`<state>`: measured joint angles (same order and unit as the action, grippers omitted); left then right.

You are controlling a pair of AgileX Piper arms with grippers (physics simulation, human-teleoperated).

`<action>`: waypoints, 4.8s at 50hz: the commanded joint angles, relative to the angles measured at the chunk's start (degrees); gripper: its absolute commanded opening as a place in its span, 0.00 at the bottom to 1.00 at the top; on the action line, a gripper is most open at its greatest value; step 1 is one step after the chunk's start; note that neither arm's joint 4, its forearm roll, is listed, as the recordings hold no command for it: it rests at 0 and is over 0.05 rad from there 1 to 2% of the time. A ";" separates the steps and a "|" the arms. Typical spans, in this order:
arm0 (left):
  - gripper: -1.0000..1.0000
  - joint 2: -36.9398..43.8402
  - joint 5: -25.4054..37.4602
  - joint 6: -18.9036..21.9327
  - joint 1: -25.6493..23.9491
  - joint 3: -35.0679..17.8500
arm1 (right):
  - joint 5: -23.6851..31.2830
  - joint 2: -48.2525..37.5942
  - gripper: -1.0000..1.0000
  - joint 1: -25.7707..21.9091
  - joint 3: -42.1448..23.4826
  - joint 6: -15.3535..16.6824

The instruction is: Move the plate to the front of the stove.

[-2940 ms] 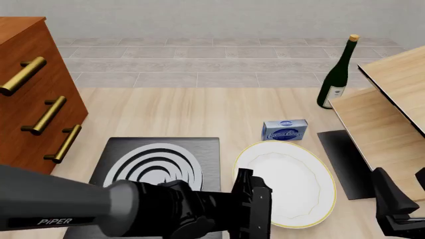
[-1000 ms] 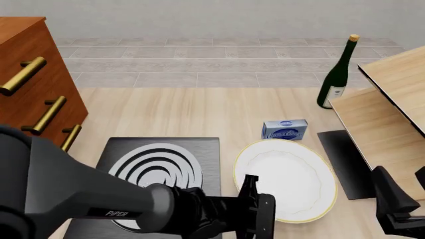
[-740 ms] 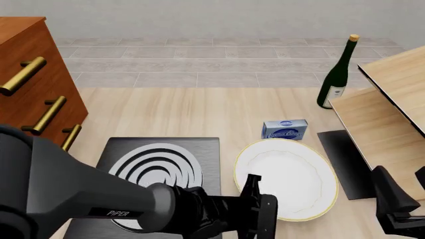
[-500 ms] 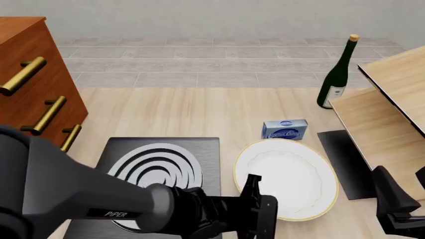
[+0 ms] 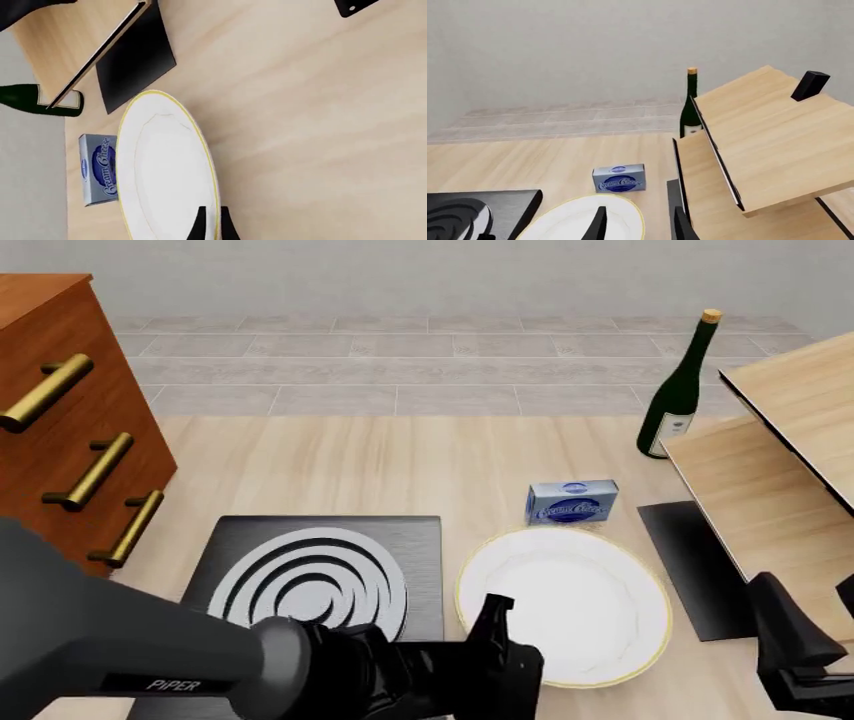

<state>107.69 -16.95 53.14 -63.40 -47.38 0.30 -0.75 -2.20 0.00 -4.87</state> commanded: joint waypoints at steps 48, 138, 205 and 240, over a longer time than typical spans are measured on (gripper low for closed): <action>0.00 -15.80 1.11 9.69 -4.19 8.03 | -0.48 -0.07 1.00 -0.36 0.00 0.16; 0.00 -30.64 -22.33 33.05 8.05 26.51 | 9.59 -6.79 1.00 -19.66 -19.41 -11.31; 0.00 -37.28 -22.20 35.04 1.88 24.07 | -9.54 -26.00 1.00 -22.12 -18.82 -28.74; 0.00 -37.98 -21.36 34.54 1.40 23.66 | -17.14 -35.59 1.00 -25.62 -19.51 -29.89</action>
<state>70.22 -38.22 87.43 -61.89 -23.38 -14.99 -34.18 -27.01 -19.58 -34.43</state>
